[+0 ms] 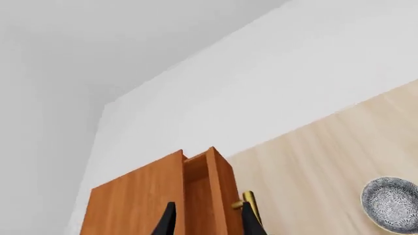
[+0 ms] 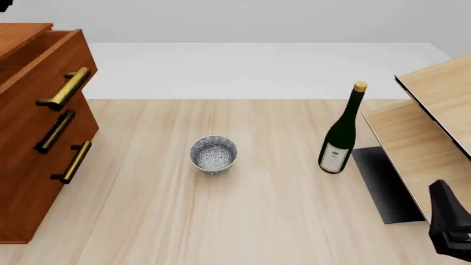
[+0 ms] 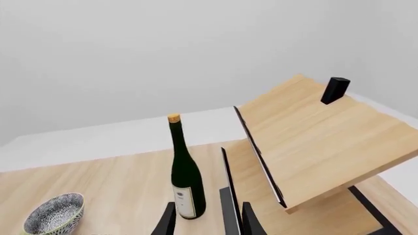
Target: Close the bottom drawer of the cabinet and open the top drawer.
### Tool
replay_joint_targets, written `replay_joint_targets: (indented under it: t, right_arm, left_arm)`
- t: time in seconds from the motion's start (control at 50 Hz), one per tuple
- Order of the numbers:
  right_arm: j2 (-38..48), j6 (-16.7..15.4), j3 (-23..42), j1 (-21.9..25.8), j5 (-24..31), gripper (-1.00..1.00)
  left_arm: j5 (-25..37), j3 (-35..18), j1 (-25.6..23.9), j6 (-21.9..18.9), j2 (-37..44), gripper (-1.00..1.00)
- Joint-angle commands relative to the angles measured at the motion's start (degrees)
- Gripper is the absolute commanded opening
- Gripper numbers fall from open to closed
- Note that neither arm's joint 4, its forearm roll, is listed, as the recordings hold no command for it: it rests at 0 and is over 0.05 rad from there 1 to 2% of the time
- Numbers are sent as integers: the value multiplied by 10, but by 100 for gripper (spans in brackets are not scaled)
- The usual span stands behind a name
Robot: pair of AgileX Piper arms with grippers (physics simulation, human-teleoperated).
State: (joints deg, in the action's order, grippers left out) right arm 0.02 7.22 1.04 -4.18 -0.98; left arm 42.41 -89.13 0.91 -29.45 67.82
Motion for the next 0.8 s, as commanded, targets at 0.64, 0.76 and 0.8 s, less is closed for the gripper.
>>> replay_joint_targets:
  t: [0.64, 0.76, 0.8]
  right_arm:
    - [0, -16, 0, 7, 1, 100]
    - [0, -14, 1, 6, 2, 100]
    - [0, -14, 1, 6, 2, 100]
  left_arm:
    - [0, 82, 52, 170, -13, 100]
    - [-11, 101, 53, 179, -12, 100]
    - [-14, 110, 52, 181, -13, 100]
